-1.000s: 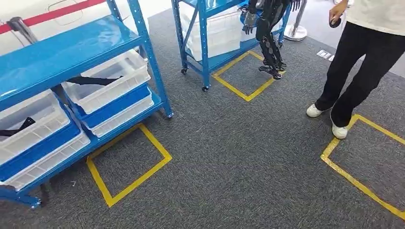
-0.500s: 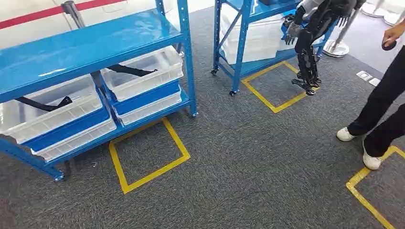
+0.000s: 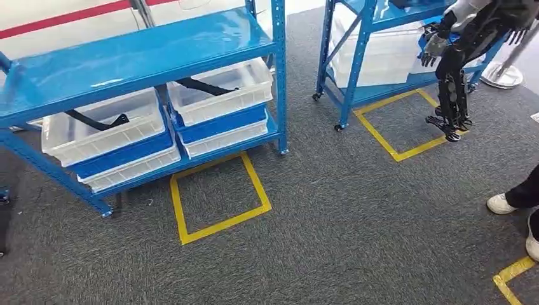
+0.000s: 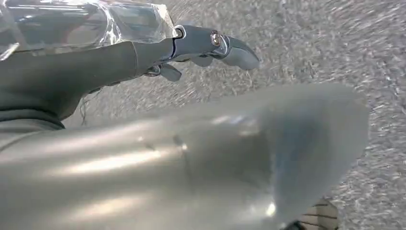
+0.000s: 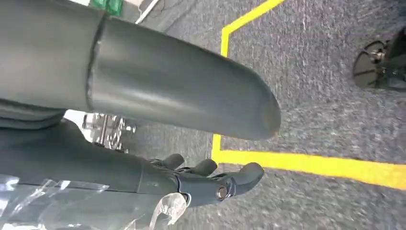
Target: Take the parts from the cabinet and place them on the table.
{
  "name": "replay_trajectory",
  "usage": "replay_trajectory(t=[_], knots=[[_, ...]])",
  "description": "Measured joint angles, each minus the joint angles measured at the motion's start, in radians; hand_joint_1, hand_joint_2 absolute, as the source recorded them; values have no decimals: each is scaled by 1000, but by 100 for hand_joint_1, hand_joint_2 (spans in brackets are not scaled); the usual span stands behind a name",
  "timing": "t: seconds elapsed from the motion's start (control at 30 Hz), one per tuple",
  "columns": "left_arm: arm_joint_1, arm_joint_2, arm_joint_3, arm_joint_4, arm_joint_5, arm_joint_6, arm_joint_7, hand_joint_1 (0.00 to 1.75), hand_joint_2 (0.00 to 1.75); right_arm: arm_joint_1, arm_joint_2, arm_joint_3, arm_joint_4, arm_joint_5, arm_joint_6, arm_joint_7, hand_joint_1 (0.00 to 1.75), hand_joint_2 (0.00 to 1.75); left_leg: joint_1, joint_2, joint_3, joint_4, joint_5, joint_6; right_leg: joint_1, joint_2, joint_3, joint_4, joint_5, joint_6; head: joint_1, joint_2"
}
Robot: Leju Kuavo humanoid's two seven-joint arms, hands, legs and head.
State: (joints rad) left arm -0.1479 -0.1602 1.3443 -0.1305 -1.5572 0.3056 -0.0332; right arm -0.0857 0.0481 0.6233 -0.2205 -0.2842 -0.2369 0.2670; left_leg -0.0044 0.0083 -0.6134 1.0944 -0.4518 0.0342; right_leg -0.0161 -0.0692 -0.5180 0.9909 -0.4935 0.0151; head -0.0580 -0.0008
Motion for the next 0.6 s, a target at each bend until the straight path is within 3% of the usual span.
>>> replay_trajectory(t=[0.03,0.07,0.2,0.23,0.27,0.3,0.33,0.37,0.4,0.43,0.47,0.5,0.53,0.57,0.6], knots=[[-2,0,0,0,0,0,0,0,0,0,0,0,0,0,0,0,0,0,-11,45,48,-95,36,17,0,-10,7,-1,-4,1,0,0],[-6,2,0,0,0,1,0,0,0,1,3,0,0,0,0,0,0,0,-21,82,56,-118,27,24,4,-19,13,-1,-9,6,1,0],[-4,1,1,0,0,2,0,0,0,-13,3,1,0,0,0,-1,0,0,-25,37,62,-141,33,29,4,-57,35,-18,-16,26,0,0],[-2,1,2,0,0,2,0,0,0,-7,3,1,0,0,0,-1,0,0,-6,22,84,-159,45,27,0,-41,43,-14,-22,32,0,0],[-3,1,2,0,-2,3,0,0,0,-10,3,2,0,0,0,-1,0,0,-7,7,90,-168,47,28,4,22,31,20,-39,36,4,-1],[-7,1,3,0,-1,3,0,0,0,-4,3,2,0,0,0,-1,0,0,-7,-2,90,-168,45,30,3,46,-5,83,-72,39,6,0],[-8,1,3,0,-1,2,0,0,0,-3,2,2,0,0,0,-2,0,0,-7,-15,91,-167,45,33,2,54,-53,167,-107,40,7,0],[-7,0,3,0,0,2,0,0,0,-2,1,3,1,0,0,-1,0,0,-7,-22,91,-167,44,33,2,56,-80,213,-122,40,8,0],[-6,0,4,0,-1,2,0,0,0,-2,0,3,2,0,0,-1,0,0,-7,-39,92,-167,43,35,2,59,-131,289,-142,40,8,0],[-4,0,4,0,0,2,0,0,0,-2,0,3,2,-1,0,-1,0,0,-7,-53,94,-167,42,35,2,60,-141,289,-123,39,7,0],[-3,0,4,0,0,2,0,0,0,-2,0,3,2,0,0,-1,0,0,-5,-68,98,-166,40,32,1,61,-126,236,-77,38,8,0],[-3,0,4,0,0,2,0,0,0,-2,0,3,2,-1,0,-1,0,0,-2,-84,103,-164,36,28,-2,67,-89,145,-18,39,8,0],[-3,0,4,0,0,2,0,0,0,-2,-1,3,2,-1,0,-1,0,0,0,-97,107,-161,31,22,-7,88,-45,44,36,42,8,0],[-3,0,4,0,0,2,0,0,0,3,-1,3,2,-1,0,-1,0,0,1,-106,105,-155,26,16,-15,137,-25,-12,49,46,8,0],[-3,0,4,0,0,3,0,0,0,1,-1,4,3,-1,0,0,0,0,-8,-112,96,-145,20,9,-13,153,-25,-15,46,41,11,0]])
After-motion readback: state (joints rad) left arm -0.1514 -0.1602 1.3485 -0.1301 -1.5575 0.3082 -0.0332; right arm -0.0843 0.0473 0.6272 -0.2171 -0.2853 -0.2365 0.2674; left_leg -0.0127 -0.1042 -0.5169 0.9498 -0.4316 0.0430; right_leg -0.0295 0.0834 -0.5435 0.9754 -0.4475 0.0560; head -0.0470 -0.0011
